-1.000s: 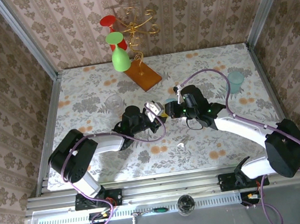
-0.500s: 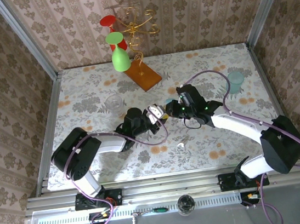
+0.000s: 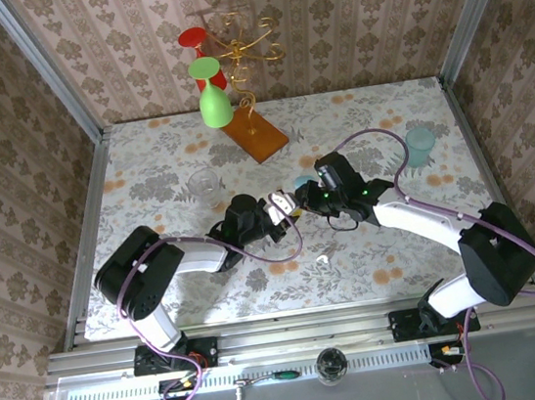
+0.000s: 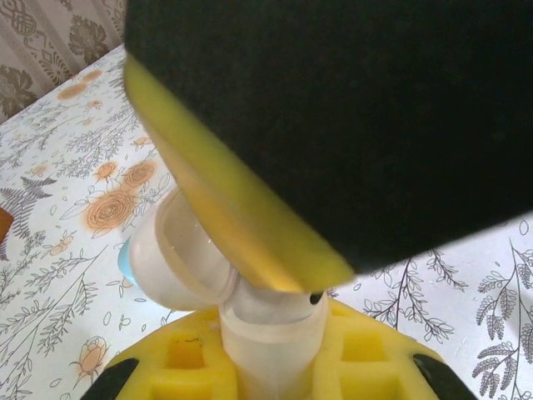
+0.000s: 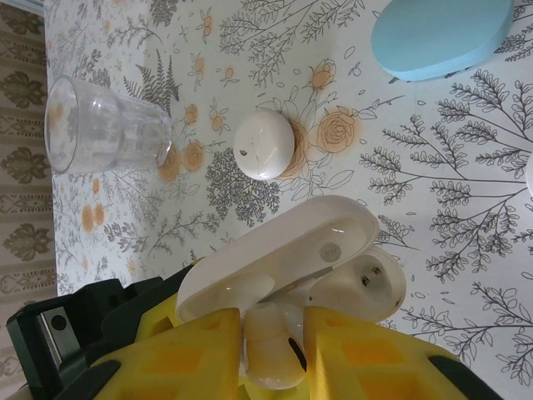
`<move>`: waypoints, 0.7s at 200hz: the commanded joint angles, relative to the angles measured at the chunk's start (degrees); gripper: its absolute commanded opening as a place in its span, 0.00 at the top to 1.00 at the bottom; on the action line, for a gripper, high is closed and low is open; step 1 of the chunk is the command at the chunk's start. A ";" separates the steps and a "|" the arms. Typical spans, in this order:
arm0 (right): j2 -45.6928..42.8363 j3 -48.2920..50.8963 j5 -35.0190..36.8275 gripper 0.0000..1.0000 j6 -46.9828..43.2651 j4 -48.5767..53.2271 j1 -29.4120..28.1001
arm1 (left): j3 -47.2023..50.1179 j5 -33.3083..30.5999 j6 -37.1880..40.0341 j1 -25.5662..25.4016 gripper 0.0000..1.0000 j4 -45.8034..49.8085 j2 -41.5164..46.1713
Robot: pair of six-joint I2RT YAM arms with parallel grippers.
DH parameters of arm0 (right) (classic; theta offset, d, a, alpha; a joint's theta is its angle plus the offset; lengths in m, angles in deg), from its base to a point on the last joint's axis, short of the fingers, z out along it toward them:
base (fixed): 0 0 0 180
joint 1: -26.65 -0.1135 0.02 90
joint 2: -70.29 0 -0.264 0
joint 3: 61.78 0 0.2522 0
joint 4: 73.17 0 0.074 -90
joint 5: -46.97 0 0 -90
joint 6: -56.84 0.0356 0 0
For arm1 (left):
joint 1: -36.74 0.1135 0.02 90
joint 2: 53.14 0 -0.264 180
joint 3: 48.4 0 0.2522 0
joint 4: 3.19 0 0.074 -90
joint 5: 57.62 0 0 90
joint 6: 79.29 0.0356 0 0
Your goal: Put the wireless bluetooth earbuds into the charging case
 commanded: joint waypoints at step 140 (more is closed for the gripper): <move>-1.11 -1.67 -3.95 0.87 -2.56 3.67 1.29 | 0.07 1.37 -0.35 -0.07 1.00 -2.32 2.26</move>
